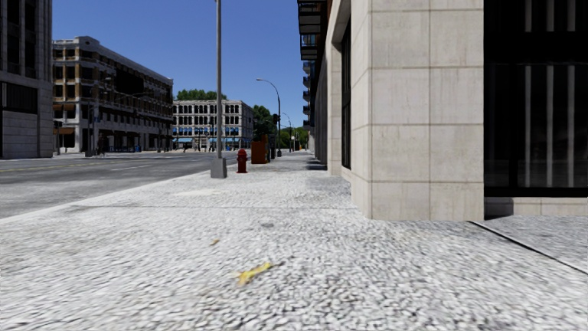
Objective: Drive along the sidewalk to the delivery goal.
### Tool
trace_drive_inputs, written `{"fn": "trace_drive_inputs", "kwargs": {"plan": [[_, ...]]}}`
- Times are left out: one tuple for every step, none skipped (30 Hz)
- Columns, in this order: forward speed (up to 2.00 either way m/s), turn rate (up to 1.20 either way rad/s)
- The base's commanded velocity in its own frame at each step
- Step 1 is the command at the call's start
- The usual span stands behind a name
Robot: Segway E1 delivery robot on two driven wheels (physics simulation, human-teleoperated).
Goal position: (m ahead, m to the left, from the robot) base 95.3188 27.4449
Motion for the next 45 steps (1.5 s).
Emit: {"fn": "trace_drive_inputs", "kwargs": {"plan": [[2.0, 0.0], [2.0, 0.0], [2.0, 0.0], [2.0, 0.0], [2.0, 0.0], [2.0, 0.0], [2.0, 0.0], [2.0, 0.0], [2.0, 0.0], [2.0, 0.0], [2.0, 0.0], [2.0, 0.0], [2.0, 0.0], [2.0, 0.0], [2.0, 0.0], [2.0, 0.0], [2.0, 0.0], [2.0, 0.0], [2.0, 0.0], [2.0, 0.0], [2.0, 0.0], [2.0, 0.0], [2.0, 0.0], [2.0, 0.0], [2.0, 0.0], [2.0, 0.0], [2.0, 0.0], [2.0, 0.0], [2.0, 0.0], [2.0, 0.0], [2.0, 0.0], [2.0, 0.0], [2.0, 0.0], [2.0, 0.0], [2.0, 0.0], [2.0, 0.0], [2.0, 0.0], [2.0, 0.0], [2.0, 0.0], [2.0, 0.0], [2.0, 0.0], [2.0, 0.0], [2.0, 0.0], [2.0, 0.0], [2.0, 0.0]]}}
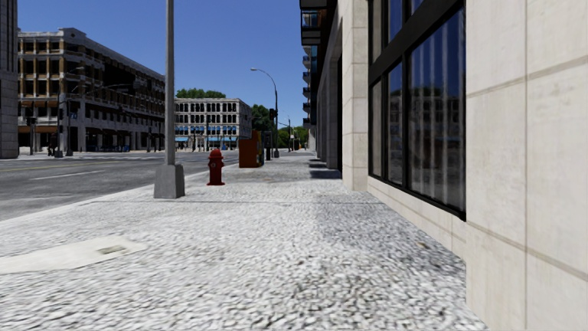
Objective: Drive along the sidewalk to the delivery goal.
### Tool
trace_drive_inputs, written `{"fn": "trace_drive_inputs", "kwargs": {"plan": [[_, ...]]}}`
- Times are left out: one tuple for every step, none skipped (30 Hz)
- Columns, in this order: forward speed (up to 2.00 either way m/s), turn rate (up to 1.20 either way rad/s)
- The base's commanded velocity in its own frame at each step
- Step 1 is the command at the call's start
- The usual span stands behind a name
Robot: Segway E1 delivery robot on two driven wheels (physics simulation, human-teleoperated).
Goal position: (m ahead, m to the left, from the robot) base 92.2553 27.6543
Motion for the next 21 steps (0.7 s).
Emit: {"fn": "trace_drive_inputs", "kwargs": {"plan": [[2.0, 0.0], [2.0, 0.0], [2.0, 0.0], [2.0, 0.0], [2.0, 0.0], [2.0, 0.0], [2.0, 0.0], [2.0, 0.0], [2.0, 0.0], [2.0, 0.0], [2.0, 0.0], [2.0, 0.0], [2.0, 0.0], [2.0, 0.0], [2.0, 0.0], [2.0, 0.0], [2.0, 0.0], [2.0, 0.0], [2.0, 0.0], [2.0, 0.0], [2.0, 0.0]]}}
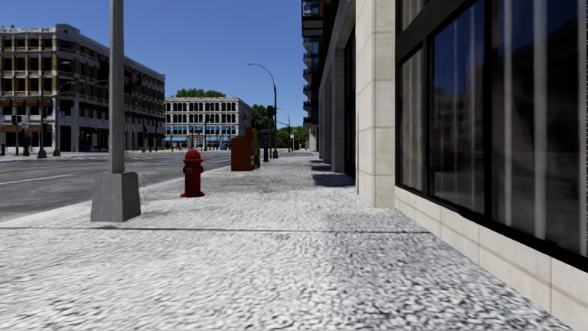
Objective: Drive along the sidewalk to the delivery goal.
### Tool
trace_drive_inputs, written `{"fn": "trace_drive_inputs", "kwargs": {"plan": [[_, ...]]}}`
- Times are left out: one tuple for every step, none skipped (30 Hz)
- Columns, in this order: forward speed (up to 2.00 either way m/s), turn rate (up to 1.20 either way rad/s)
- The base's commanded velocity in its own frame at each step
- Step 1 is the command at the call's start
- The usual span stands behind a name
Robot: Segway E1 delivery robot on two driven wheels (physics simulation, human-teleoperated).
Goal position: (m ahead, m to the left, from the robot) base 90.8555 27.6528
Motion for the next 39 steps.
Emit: {"fn": "trace_drive_inputs", "kwargs": {"plan": [[2.0, 0.0], [2.0, 0.0], [2.0, 0.0], [2.0, 0.0], [2.0, 0.0], [2.0, 0.0], [2.0, 0.0], [2.0, 0.0], [2.0, 0.0], [2.0, 0.0], [2.0, 0.0], [2.0, 0.0], [2.0, 0.0], [2.0, 0.0], [2.0, 0.0], [2.0, 0.0], [2.0, 0.0], [2.0, 0.0], [2.0, 0.0], [2.0, 0.0], [2.0, 0.0], [2.0, 0.0], [2.0, 0.0], [2.0, 0.0], [2.0, 0.0], [2.0, 0.0], [2.0, 0.0], [2.0, 0.0], [2.0, 0.0], [2.0, 0.0], [2.0, 0.0], [2.0, 0.0], [2.0, 0.0], [2.0, 0.0], [2.0, 0.0], [2.0, 0.0], [2.0, 0.0], [2.0, 0.0], [2.0, 0.0]]}}
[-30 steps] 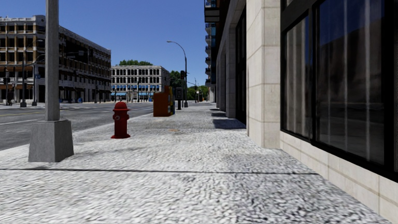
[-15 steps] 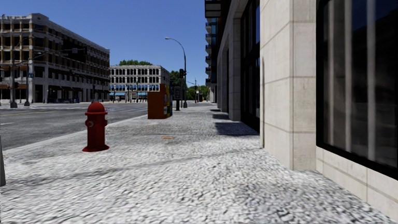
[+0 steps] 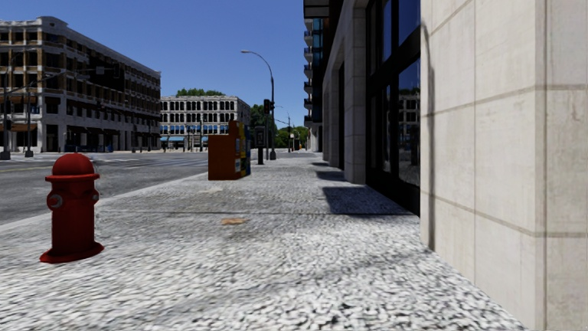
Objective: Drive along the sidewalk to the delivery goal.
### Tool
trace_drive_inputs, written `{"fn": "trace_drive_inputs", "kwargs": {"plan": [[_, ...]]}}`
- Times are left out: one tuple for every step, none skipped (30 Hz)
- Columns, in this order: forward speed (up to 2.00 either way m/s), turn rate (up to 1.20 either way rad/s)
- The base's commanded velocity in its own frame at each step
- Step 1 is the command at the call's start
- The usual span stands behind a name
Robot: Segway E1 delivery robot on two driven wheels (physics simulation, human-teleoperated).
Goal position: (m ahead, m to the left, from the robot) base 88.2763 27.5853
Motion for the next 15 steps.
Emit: {"fn": "trace_drive_inputs", "kwargs": {"plan": [[2.0, 0.0], [2.0, 0.0], [2.0, 0.0], [2.0, 0.0], [2.0, 0.0], [2.0, 0.0], [2.0, 0.0], [2.0, 0.0], [2.0, 0.0], [2.0, 0.0], [2.0, 0.0], [2.0, 0.0], [2.0, 0.0], [2.0, 0.0], [2.0, 0.0]]}}
